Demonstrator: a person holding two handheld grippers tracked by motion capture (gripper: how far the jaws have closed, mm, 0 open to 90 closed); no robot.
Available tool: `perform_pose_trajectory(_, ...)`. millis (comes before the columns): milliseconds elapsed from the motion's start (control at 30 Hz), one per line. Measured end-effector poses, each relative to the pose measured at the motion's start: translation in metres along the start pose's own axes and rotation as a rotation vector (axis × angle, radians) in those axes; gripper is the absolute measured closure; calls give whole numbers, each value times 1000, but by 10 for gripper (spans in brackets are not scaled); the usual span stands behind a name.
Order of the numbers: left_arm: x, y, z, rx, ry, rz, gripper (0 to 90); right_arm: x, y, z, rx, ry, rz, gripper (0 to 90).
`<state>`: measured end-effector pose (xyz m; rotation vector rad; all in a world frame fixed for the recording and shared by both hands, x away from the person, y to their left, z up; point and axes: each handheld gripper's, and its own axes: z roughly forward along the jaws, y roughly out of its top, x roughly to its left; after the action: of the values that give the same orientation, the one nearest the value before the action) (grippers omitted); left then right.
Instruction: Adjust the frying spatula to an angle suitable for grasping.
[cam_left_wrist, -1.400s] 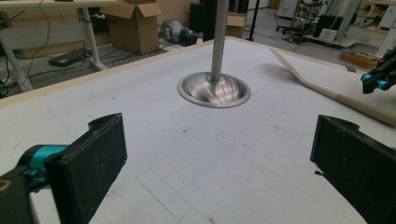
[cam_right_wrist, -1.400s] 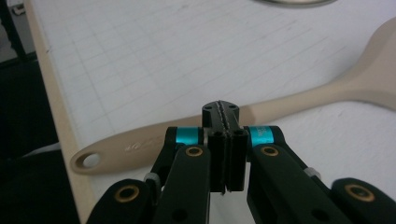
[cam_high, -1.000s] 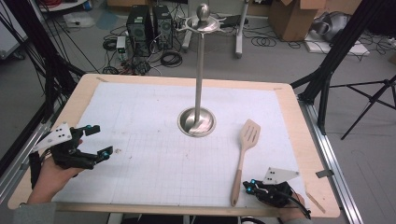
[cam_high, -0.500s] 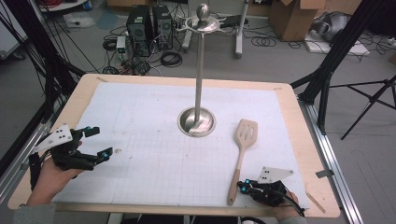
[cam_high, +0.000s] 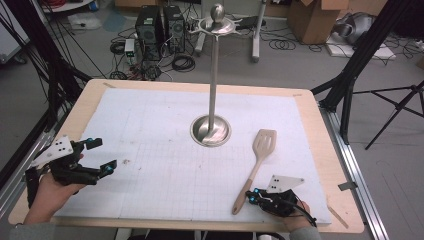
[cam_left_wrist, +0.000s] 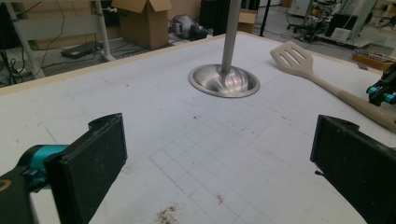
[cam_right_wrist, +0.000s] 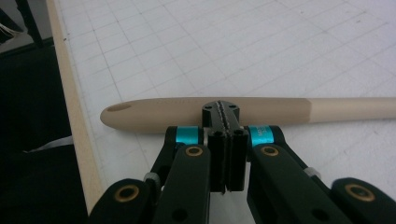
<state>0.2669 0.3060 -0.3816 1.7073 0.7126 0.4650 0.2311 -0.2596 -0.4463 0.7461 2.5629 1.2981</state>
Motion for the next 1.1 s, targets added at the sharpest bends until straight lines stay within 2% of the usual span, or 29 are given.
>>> perform_pose_trajectory(400, -1, -1, 1, 11, -1, 8, 41, 4, 11, 16, -8, -27, -38, 900)
perform_pose_trajectory(1100, -1, -5, -12, 18, 29, 1, 41, 4, 29, 39, -3, -57, -57, 900)
